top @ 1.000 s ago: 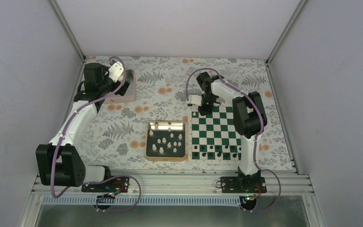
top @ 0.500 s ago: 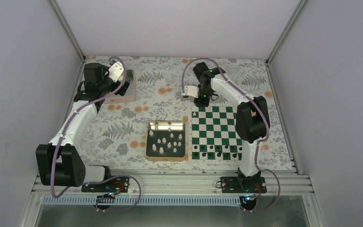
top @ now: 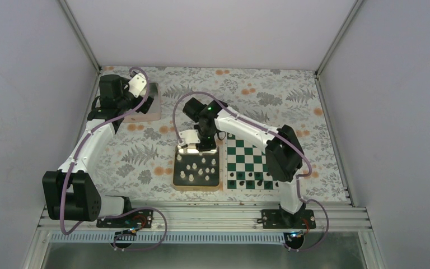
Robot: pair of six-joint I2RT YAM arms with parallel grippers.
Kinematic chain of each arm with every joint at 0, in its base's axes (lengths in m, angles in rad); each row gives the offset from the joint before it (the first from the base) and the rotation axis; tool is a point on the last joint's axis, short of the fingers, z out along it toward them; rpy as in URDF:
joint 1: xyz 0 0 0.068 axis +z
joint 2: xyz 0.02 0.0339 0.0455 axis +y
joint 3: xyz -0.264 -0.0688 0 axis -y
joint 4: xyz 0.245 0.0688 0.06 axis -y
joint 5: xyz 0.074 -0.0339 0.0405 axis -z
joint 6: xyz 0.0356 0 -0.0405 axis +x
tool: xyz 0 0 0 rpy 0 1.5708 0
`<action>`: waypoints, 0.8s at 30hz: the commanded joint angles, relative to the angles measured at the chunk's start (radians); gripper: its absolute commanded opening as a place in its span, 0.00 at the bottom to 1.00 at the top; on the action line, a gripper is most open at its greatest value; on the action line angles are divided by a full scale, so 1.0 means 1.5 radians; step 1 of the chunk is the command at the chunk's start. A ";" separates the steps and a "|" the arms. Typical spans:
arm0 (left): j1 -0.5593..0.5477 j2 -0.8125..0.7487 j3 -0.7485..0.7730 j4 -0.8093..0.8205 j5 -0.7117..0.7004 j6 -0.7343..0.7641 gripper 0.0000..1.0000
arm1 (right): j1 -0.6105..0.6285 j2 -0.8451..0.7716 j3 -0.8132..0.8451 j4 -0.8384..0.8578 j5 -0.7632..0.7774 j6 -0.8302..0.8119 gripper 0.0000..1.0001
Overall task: Set up the chess pieces on the board
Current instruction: Pick up the chess piece from the storage box.
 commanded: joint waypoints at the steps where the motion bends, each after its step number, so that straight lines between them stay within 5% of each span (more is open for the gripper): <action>1: 0.003 -0.014 0.003 -0.004 0.019 0.009 1.00 | 0.013 0.030 -0.028 0.002 -0.010 0.020 0.23; 24: 0.003 -0.011 0.004 -0.002 0.027 0.008 1.00 | 0.022 0.054 -0.100 0.066 -0.027 0.033 0.24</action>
